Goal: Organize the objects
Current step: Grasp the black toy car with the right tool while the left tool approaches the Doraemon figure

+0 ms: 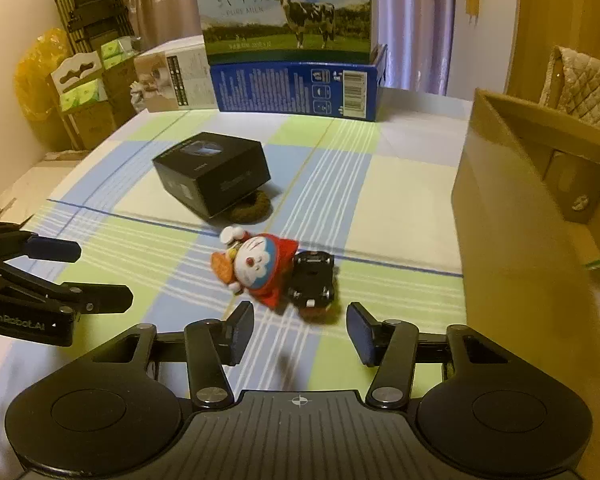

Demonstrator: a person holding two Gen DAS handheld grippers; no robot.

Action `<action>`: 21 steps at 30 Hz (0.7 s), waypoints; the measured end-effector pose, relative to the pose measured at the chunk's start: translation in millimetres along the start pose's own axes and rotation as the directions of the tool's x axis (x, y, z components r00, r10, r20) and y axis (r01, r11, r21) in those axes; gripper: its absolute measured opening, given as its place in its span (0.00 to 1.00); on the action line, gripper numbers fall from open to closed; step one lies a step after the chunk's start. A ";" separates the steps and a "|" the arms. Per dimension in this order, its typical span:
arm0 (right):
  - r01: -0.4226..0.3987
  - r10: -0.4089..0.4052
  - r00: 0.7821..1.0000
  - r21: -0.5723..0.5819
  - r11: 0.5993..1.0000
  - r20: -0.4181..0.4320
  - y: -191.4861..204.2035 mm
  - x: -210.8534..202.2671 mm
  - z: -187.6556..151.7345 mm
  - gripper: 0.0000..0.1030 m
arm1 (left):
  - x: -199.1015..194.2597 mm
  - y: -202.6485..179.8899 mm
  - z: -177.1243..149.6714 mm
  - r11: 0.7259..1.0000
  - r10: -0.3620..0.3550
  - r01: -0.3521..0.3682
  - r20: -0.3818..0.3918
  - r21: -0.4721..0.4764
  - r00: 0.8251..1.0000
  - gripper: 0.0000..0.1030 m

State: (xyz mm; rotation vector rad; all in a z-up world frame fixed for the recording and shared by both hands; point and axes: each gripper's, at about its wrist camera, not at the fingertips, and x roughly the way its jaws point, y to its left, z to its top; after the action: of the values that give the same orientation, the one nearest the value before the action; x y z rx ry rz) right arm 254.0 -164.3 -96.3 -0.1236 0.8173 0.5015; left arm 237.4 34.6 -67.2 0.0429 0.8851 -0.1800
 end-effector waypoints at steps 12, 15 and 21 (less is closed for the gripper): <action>0.038 -0.040 0.998 -0.038 0.999 -0.053 -9.2 54.3 11.2 0.40 | 42.9 5.7 13.5 0.998 -0.034 0.033 -0.002 -0.047 0.999 0.84; 0.028 -0.029 0.998 -0.019 0.999 -0.061 -11.7 61.2 11.7 0.34 | 43.2 5.9 16.1 0.998 -0.037 0.037 0.005 -0.051 0.999 0.84; -0.039 0.037 0.998 -0.039 0.998 -0.050 -2.0 61.4 12.8 0.29 | 43.6 12.4 15.5 0.998 -0.027 0.027 0.000 -0.051 1.000 0.84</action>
State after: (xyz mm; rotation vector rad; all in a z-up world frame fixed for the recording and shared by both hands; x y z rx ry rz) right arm 298.8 -138.9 -132.1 -0.1578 0.8592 0.5529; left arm 278.4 39.0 -91.6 -0.0167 0.8906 -0.1825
